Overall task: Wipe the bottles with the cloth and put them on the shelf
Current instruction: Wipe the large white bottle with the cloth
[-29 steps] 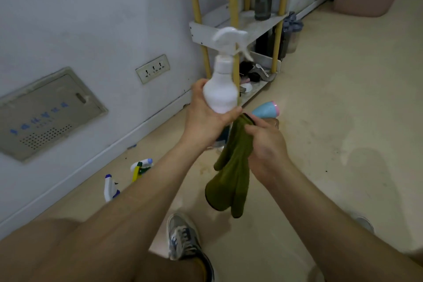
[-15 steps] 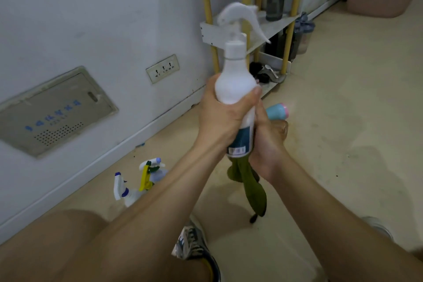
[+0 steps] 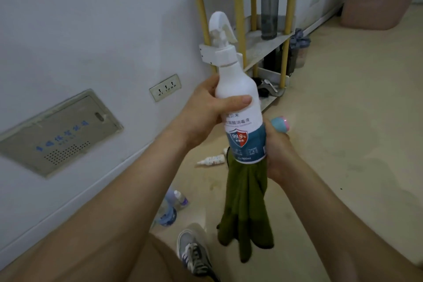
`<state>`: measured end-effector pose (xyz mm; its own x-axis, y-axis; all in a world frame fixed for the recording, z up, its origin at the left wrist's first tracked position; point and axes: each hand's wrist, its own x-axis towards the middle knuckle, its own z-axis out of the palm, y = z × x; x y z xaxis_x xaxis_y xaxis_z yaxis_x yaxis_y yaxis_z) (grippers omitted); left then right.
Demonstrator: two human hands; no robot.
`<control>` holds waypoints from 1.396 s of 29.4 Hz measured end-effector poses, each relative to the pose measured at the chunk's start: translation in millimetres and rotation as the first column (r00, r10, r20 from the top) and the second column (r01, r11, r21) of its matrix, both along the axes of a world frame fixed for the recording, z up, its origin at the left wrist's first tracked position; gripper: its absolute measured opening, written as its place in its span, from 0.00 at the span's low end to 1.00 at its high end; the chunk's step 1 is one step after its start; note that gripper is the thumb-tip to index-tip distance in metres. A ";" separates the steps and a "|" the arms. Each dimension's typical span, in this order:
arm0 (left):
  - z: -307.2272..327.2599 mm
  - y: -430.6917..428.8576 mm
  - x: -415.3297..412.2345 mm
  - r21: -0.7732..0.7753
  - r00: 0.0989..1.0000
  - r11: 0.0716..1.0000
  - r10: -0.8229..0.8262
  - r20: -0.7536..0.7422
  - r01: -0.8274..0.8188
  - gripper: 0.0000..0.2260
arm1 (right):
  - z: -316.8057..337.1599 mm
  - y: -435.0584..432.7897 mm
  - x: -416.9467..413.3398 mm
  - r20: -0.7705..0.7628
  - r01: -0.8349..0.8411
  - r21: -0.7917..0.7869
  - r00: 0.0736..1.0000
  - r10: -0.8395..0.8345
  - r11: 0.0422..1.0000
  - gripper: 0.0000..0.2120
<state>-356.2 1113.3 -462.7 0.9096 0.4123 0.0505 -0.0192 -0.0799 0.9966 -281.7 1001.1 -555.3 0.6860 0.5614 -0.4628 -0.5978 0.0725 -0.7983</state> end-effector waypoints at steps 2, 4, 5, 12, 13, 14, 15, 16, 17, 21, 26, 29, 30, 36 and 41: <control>-6.8 -7.4 3.7 0.151 0.990 0.979 0.143 -0.015 -0.139 0.19 | 2.7 1.2 -0.7 0.144 0.083 -0.109 0.987 -0.067 0.991 0.13; -14.0 -10.6 4.8 0.291 0.958 0.922 0.281 -0.046 -0.257 0.19 | 11.2 2.6 -4.9 0.242 0.167 -0.045 0.958 -0.151 0.985 0.12; -17.7 -10.1 4.7 0.392 0.939 0.874 0.338 -0.069 -0.286 0.20 | 17.4 4.0 -6.7 0.272 0.208 0.039 0.939 -0.211 0.977 0.13; -32.2 -17.7 -0.7 0.487 0.944 0.837 0.321 -0.070 -0.249 0.21 | 73.9 24.9 -23.4 0.570 0.020 0.277 0.801 -0.181 0.961 0.20; -30.7 -16.8 -2.1 0.491 0.945 0.835 0.319 -0.066 -0.248 0.23 | 75.4 28.7 -22.1 0.587 -0.004 0.261 0.795 -0.155 0.965 0.20; -29.1 -15.1 -3.2 0.494 0.947 0.836 0.314 -0.069 -0.241 0.25 | 77.4 31.4 -20.6 0.583 -0.009 0.253 0.800 -0.145 0.967 0.20; -26.9 -13.1 -4.1 0.491 0.946 0.837 0.315 -0.074 -0.241 0.26 | 78.1 34.0 -17.9 0.572 -0.002 0.252 0.807 -0.147 0.968 0.20; -24.1 -11.1 -5.2 0.489 0.944 0.836 0.322 -0.070 -0.248 0.24 | 79.0 36.4 -15.7 0.567 0.002 0.250 0.810 -0.148 0.968 0.20; -21.7 -8.0 -6.0 0.487 0.940 0.832 0.335 -0.058 -0.266 0.20 | 79.8 39.2 -13.1 0.565 -0.003 0.250 0.813 -0.143 0.968 0.19; -12.8 8.7 -9.2 0.358 0.940 0.880 0.342 -0.025 -0.311 0.12 | 77.6 46.3 -6.5 0.519 -0.041 0.240 0.850 -0.093 0.970 0.19; 0.8 35.9 -21.5 0.177 0.979 0.968 0.194 -0.066 -0.180 0.11 | 85.2 61.2 -7.0 0.471 0.067 0.293 0.858 -0.205 0.954 0.16; 7.5 46.0 -29.4 0.194 0.994 0.977 0.095 -0.052 -0.084 0.09 | 103.9 77.0 -5.6 0.452 0.058 0.379 0.859 -0.239 0.924 0.20; 8.9 48.2 -31.3 0.200 0.996 0.978 0.076 -0.047 -0.065 0.09 | 110.1 82.6 -5.3 0.491 0.020 0.372 0.844 -0.215 0.928 0.21; -0.5 63.6 -26.0 0.282 0.989 0.953 0.133 -0.070 -0.109 0.07 | 120.9 107.3 -5.6 0.676 -0.115 0.126 0.737 0.000 0.985 0.23; -6.4 67.2 -16.1 0.243 0.971 0.945 0.235 -0.046 -0.217 0.09 | 108.3 117.1 -4.0 0.827 -0.111 -0.027 0.557 0.084 0.993 0.22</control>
<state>-372.3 1180.6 -469.1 0.7987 0.5921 0.1070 0.0994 -0.3053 0.9471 -285.8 1118.1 -447.0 0.7008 0.6510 0.2917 0.3166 0.0826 -0.9450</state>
